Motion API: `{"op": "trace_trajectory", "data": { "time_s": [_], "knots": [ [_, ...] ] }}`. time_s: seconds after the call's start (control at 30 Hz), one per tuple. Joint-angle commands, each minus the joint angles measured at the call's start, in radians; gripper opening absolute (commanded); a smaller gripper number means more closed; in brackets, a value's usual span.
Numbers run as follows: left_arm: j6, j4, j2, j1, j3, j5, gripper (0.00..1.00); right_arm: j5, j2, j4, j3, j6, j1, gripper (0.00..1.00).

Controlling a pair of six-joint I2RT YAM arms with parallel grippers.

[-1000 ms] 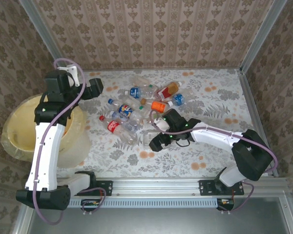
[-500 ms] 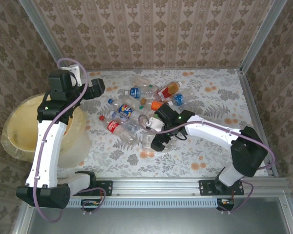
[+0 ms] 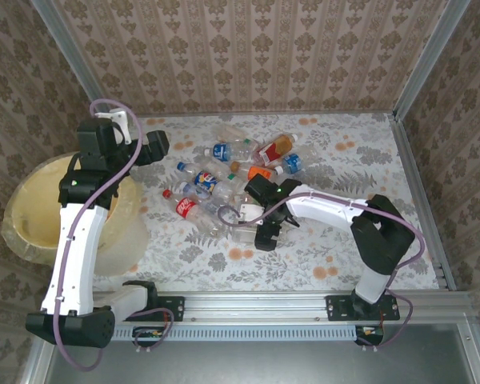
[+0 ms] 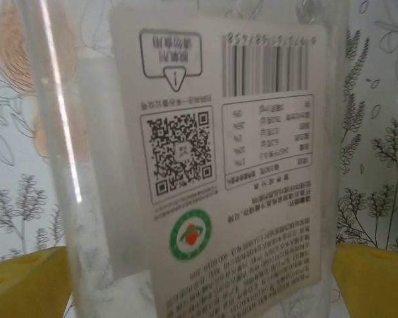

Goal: Put the plastic bottles in the bin

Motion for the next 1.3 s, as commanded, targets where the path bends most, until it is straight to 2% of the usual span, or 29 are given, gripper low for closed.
{"op": "trace_trajectory", "data": {
  "time_s": [0.0, 0.3, 0.4, 0.5, 0.77, 1.0, 1.27],
  "knots": [
    [-0.004, 0.019, -0.016, -0.003, -0.019, -0.011, 1.0, 0.023, 0.036, -0.019, -0.003, -0.049, 0.017, 1.0],
    [-0.007, 0.021, -0.022, -0.004, -0.032, -0.026, 1.0, 0.066, 0.024, 0.126, -0.052, -0.036, 0.034, 0.98],
    [-0.007, 0.018, -0.022, -0.004, -0.034, -0.031, 1.0, 0.11, 0.013, 0.23, -0.1, -0.021, 0.037, 0.77],
    [-0.007, 0.016, -0.021, -0.003, -0.033, -0.033, 1.0, 0.11, -0.003, 0.25, -0.117, -0.017, 0.036, 0.73],
    [-0.01, 0.03, -0.026, -0.004, -0.034, 0.013, 1.0, 0.05, -0.07, 0.268, -0.13, 0.014, 0.032, 0.63],
    [-0.036, 0.081, -0.019, -0.017, -0.064, 0.174, 1.0, -0.069, -0.182, 0.341, -0.153, 0.105, -0.019, 0.55],
    [-0.194, 0.223, 0.006, -0.092, -0.156, 0.263, 1.0, -0.24, -0.351, 0.638, -0.277, 0.342, -0.15, 0.52]
  ]
}}
